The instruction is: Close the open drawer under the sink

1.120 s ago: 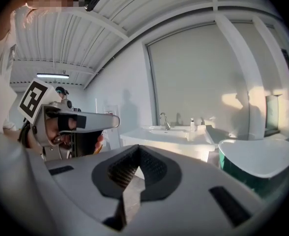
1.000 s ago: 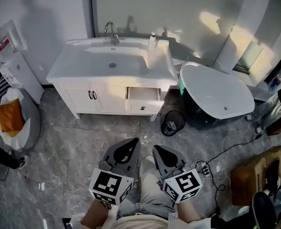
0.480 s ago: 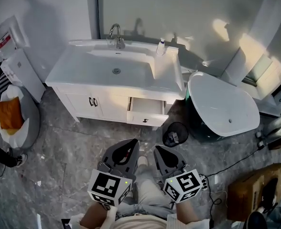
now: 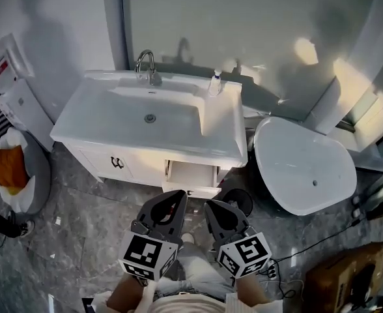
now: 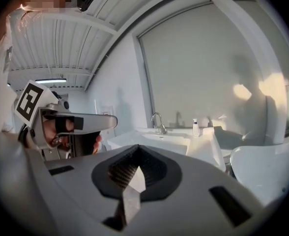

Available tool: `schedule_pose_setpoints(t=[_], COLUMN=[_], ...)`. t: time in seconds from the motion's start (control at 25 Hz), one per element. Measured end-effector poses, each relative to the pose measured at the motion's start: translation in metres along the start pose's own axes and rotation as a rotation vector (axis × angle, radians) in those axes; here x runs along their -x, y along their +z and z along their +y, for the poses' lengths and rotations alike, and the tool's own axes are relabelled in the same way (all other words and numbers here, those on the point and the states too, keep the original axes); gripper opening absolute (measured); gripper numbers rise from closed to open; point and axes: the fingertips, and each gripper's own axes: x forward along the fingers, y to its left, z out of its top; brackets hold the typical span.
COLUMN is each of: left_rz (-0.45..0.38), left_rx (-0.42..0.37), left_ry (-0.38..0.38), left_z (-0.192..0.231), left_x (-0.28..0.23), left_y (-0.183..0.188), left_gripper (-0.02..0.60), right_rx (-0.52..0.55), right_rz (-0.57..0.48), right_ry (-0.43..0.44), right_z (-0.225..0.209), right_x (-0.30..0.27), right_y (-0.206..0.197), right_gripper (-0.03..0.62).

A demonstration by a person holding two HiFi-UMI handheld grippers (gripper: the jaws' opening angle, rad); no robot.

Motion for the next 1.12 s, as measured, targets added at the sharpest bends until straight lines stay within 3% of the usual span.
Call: schedule_pose_setpoints(t=[0.44,0.84,1.12], left_rz=[0.016,0.046,0.084], left_rx=[-0.003,-0.012,-0.017], left_ry=[0.047,0.022,-0.029], left_z=[0.024,0.040,0.058], left_x=[-0.082,-0.108,-0.113], left_y=[0.012,0.011,0.002], left_gripper=[0.017,0.017,0.017], right_rx=[0.024,0.007,-0.055], right_rz=[0.013,0.034,0.062], right_ry=[0.038,0.035,-0.020], right_z=[-0.071,-0.082,-0.082], right_x=[-0.042,-0.069,-0.088], right_y=[0.024,0.025,0.012], right_gripper=[0.011,0.011,0.011])
